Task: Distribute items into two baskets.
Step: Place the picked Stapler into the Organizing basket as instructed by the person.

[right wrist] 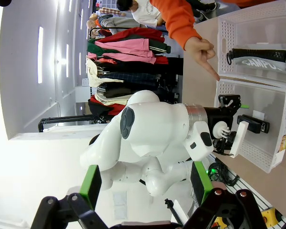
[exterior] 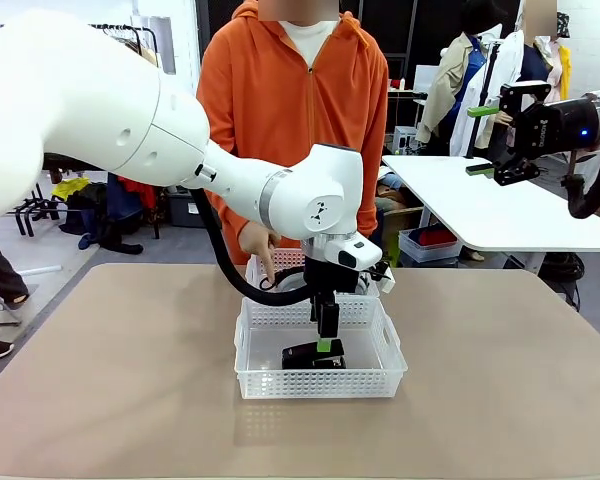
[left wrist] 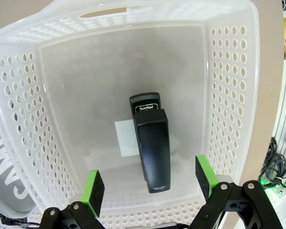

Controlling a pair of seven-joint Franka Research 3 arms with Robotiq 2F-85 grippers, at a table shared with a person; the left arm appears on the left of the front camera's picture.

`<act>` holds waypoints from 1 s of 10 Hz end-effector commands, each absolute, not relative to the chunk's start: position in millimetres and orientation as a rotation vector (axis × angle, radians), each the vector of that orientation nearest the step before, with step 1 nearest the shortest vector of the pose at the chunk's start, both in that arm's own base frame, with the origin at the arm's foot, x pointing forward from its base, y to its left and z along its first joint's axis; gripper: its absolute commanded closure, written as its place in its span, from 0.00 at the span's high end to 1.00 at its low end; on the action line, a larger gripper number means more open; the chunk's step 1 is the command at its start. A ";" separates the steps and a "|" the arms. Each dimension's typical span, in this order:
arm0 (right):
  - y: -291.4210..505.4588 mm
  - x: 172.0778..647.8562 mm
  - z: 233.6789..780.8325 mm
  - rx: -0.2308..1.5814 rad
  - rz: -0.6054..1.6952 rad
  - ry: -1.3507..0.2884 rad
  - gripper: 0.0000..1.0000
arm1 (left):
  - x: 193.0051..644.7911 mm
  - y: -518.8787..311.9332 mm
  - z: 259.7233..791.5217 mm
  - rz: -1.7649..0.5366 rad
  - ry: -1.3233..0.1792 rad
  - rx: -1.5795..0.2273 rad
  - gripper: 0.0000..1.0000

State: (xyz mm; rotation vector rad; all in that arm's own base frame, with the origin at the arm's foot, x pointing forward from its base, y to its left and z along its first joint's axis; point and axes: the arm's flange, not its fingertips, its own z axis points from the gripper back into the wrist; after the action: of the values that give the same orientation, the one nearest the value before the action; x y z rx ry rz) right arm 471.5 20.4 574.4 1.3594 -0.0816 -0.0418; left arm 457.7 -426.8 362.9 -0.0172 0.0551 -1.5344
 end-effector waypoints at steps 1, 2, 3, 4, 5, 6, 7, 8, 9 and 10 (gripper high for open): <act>20.2 470.4 576.6 1.359 -0.037 -0.087 1.00 | 452.3 -424.5 374.7 -1.531 0.038 -0.155 1.00; 20.2 470.4 576.6 1.359 -0.037 -0.087 1.00 | 455.0 -412.3 388.7 -1.485 0.030 -0.258 1.00; 20.2 470.4 576.6 1.359 -0.037 -0.087 1.00 | 458.6 -396.4 404.1 -1.424 0.037 -0.333 1.00; 20.2 470.4 576.6 1.359 -0.037 -0.087 1.00 | 458.3 -389.7 415.8 -1.337 0.026 -0.375 1.00; 20.2 470.4 576.6 1.359 -0.037 -0.087 1.00 | 459.3 -371.3 429.1 -1.286 0.030 -0.414 1.00; 20.2 470.4 576.6 1.359 -0.037 -0.087 1.00 | 456.5 -365.8 438.4 -1.206 0.018 -0.474 1.00; 20.2 470.4 576.6 1.359 -0.037 -0.087 1.00 | 457.3 -351.3 449.0 -1.121 0.019 -0.533 1.00; 20.2 470.4 576.6 1.359 -0.037 -0.087 1.00 | 458.4 -337.2 457.4 -1.042 0.020 -0.588 1.00; 20.2 470.4 576.6 1.359 -0.037 -0.087 1.00 | 458.3 -327.7 463.8 -0.986 0.001 -0.673 1.00; 20.2 470.4 576.6 1.359 -0.037 -0.087 1.00 | 463.3 -316.6 467.7 -0.931 -0.026 -0.751 1.00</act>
State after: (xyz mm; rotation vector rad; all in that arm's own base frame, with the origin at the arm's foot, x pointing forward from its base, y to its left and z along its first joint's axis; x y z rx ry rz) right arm 471.5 20.3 574.4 1.3593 -0.0818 -0.0420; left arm 474.3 -330.4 471.6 -0.6728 0.0138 -0.9904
